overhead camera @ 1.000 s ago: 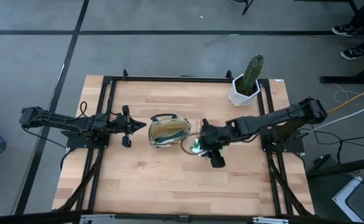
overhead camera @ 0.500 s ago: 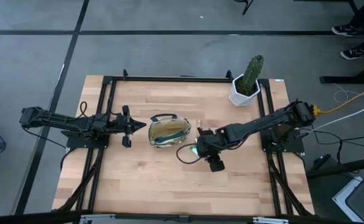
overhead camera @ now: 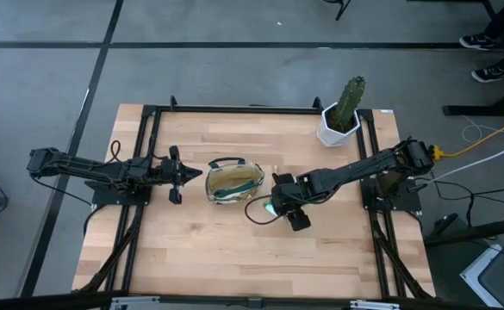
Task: Pick & Place Garden tools in Gardening bag
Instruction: Put the green spray bottle into the gardening bag
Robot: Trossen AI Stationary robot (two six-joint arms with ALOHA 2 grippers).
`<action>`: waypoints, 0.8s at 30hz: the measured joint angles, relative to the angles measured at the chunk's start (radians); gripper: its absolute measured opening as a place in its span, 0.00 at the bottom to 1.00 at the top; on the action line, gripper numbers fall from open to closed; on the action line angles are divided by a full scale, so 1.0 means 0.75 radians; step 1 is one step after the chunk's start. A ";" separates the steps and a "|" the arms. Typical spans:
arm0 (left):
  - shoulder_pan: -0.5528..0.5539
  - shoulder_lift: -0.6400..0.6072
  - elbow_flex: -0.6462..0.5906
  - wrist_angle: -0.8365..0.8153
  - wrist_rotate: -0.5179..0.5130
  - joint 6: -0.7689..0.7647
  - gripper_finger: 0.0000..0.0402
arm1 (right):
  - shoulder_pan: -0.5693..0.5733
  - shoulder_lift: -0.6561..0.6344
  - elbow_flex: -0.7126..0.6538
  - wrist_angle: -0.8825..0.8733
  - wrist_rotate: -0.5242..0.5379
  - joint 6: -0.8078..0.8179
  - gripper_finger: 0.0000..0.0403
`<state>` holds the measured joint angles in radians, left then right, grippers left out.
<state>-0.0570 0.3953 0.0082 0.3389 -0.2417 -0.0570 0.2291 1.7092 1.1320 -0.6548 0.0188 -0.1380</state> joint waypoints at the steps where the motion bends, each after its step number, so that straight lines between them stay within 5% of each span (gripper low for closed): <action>1: 0.000 0.000 0.000 0.000 0.000 -0.001 0.01 | 0.000 0.002 0.000 -0.003 0.009 -0.011 0.63; 24: 0.000 0.000 0.001 -0.020 0.000 0.000 0.01 | 0.000 0.177 -0.001 -0.059 0.120 -0.086 0.60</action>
<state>-0.0570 0.3954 0.0086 0.3242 -0.2414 -0.0571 0.2287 1.8416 1.1316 -0.6992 0.1089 -0.2028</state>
